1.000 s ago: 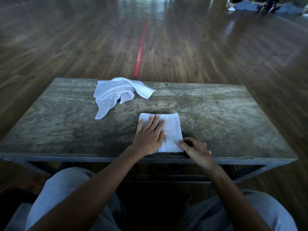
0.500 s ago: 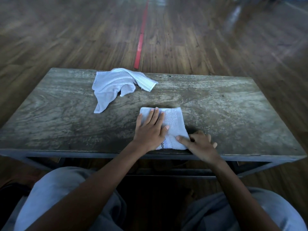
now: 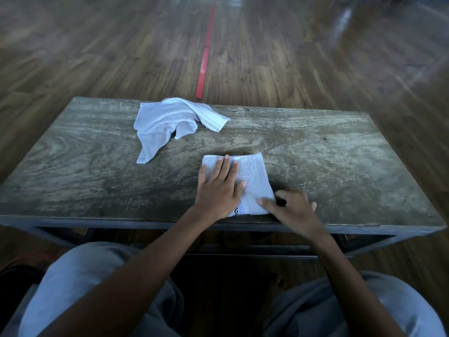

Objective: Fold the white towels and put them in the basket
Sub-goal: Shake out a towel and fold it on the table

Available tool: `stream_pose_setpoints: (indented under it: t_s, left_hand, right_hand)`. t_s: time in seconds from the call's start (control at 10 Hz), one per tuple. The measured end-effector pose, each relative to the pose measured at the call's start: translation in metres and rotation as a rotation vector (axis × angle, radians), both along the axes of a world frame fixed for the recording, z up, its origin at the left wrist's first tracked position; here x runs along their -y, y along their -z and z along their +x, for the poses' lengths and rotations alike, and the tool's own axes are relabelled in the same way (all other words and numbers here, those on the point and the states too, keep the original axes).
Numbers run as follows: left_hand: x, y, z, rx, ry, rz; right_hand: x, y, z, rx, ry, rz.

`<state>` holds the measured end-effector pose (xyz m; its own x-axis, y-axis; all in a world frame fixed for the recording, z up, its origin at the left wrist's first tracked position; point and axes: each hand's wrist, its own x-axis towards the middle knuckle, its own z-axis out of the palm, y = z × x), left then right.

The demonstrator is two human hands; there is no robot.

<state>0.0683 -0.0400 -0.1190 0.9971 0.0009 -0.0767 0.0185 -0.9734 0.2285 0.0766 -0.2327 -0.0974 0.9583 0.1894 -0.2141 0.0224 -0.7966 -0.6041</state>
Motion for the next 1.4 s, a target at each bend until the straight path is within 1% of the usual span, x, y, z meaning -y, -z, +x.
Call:
stream_pose_setpoints:
  t_s: [0.1,0.2,0.3,0.4,0.5,0.6,0.7,0.8,0.9,1.0,1.1,1.2,1.3,1.4]
  left_hand:
    - [0.001,-0.001,0.000,0.000,-0.004,0.008]
    - [0.002,-0.001,0.000,0.008,-0.008,0.011]
    - [0.001,-0.001,0.001,0.008,0.002,0.007]
    - [-0.001,-0.001,-0.001,0.017,0.011,-0.001]
    - [-0.005,-0.001,-0.004,0.041,0.018,-0.062]
    - [-0.016,-0.005,-0.006,0.109,-0.002,-0.161]
    - [-0.025,-0.003,-0.010,0.108,-0.028,-0.174]
    - [-0.029,0.005,-0.016,0.068,-0.016,-0.113]
    - [-0.040,0.007,-0.018,-0.004,-0.092,-0.097]
    - [-0.045,0.002,-0.020,-0.080,-0.165,-0.146]
    - [-0.041,-0.004,-0.028,-0.033,-0.235,-0.236]
    - [-0.033,-0.015,-0.036,0.031,-0.278,-0.276]
    - [-0.025,-0.023,-0.035,0.028,-0.315,-0.304]
    - [-0.019,-0.020,-0.026,0.031,-0.371,-0.398]
  right_hand:
    - [0.004,-0.005,0.004,-0.205,-0.035,0.170]
    - [0.002,-0.013,0.003,-0.316,-0.046,0.316]
    - [0.003,-0.007,0.007,-0.256,-0.069,0.262]
    - [0.011,-0.005,0.013,-0.169,-0.098,-0.041]
    - [0.015,-0.018,0.020,-0.122,-0.113,-0.191]
    - [0.003,-0.032,0.029,0.145,-0.026,-0.171]
    - [-0.026,-0.029,0.025,0.386,-0.137,-0.059]
    - [-0.043,-0.007,0.018,0.376,-0.434,-0.274]
    - [-0.035,0.016,0.027,0.210,-0.361,-0.304]
    - [-0.027,0.016,0.035,0.027,-0.193,-0.177]
    - [-0.023,0.010,0.038,0.039,-0.067,-0.160]
    - [-0.027,0.005,0.039,0.095,-0.023,-0.240]
    - [-0.036,0.001,0.034,0.148,-0.023,-0.272]
    - [-0.042,-0.001,0.036,0.077,0.014,-0.173]
